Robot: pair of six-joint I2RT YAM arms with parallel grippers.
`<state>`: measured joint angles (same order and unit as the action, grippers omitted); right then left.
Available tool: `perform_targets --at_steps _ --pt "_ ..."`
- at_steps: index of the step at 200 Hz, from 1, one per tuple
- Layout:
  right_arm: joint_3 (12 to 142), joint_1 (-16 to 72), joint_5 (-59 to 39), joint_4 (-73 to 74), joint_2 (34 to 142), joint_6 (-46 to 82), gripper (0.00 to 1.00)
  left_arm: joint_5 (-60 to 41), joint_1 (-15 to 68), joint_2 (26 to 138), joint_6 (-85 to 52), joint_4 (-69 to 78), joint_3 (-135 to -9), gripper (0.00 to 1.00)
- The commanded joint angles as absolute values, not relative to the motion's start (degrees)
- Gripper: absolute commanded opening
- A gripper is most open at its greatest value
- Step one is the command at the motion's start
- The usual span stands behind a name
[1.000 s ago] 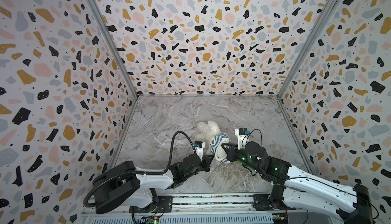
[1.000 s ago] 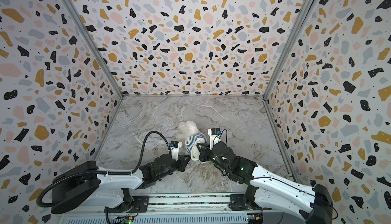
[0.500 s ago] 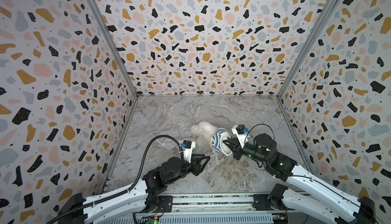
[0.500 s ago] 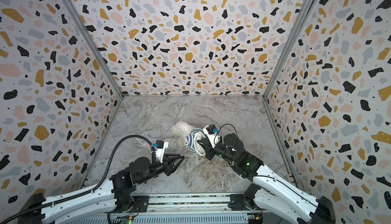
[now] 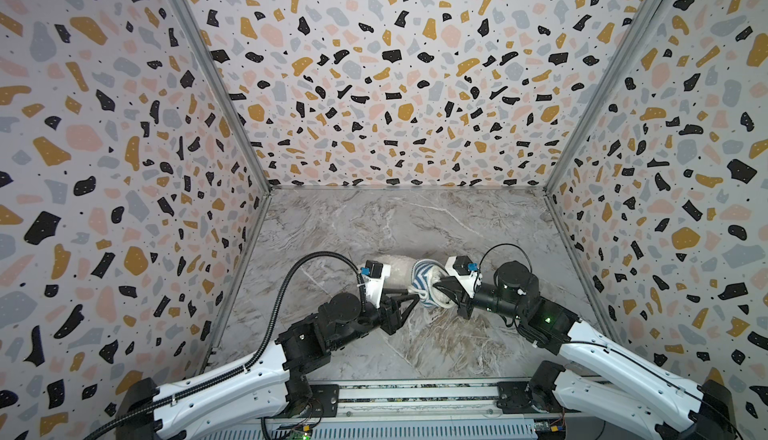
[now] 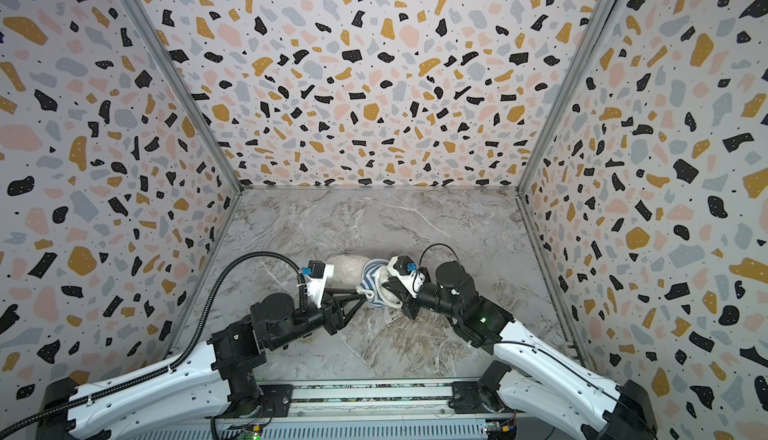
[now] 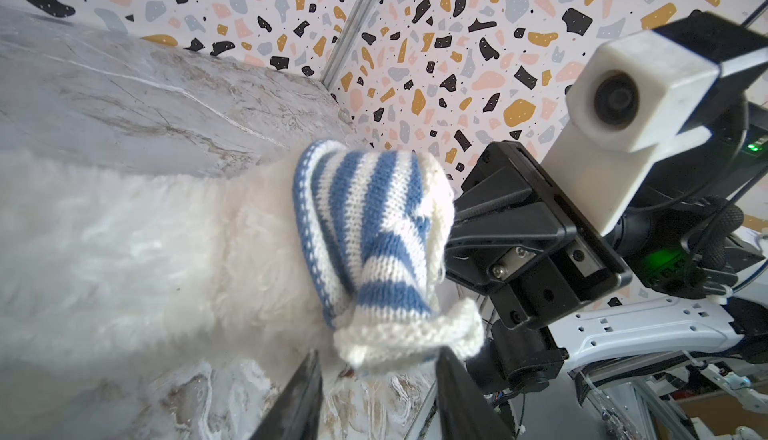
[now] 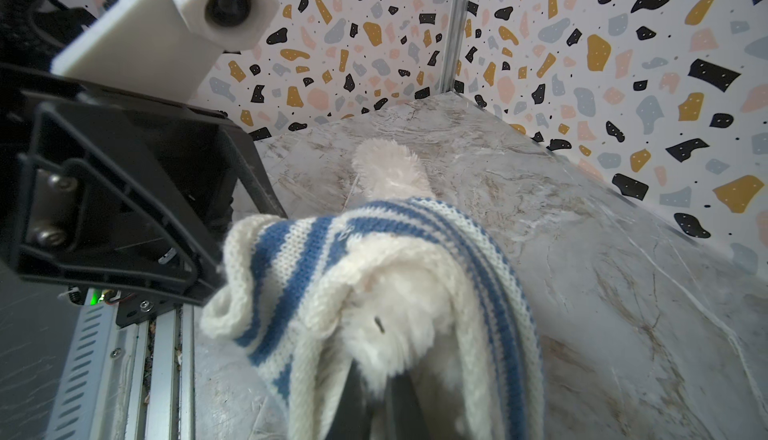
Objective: Dress the teddy bear
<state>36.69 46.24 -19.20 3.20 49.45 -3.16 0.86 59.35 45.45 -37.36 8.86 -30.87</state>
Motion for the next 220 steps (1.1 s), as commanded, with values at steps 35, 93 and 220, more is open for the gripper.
perform_targets --at_steps 35,93,220 --pt "37.20 46.05 -19.45 4.32 48.49 -5.47 0.00 -0.90 59.06 48.63 -35.55 11.83 -35.18 0.19" --pt "36.13 46.05 -18.91 5.21 47.63 -5.81 0.00 -5.87 59.17 51.26 -35.98 16.80 -37.13 0.17" --pt "31.57 45.97 -21.21 10.19 41.53 -5.80 0.00 -1.14 54.66 41.54 -41.81 9.04 -30.39 0.29"
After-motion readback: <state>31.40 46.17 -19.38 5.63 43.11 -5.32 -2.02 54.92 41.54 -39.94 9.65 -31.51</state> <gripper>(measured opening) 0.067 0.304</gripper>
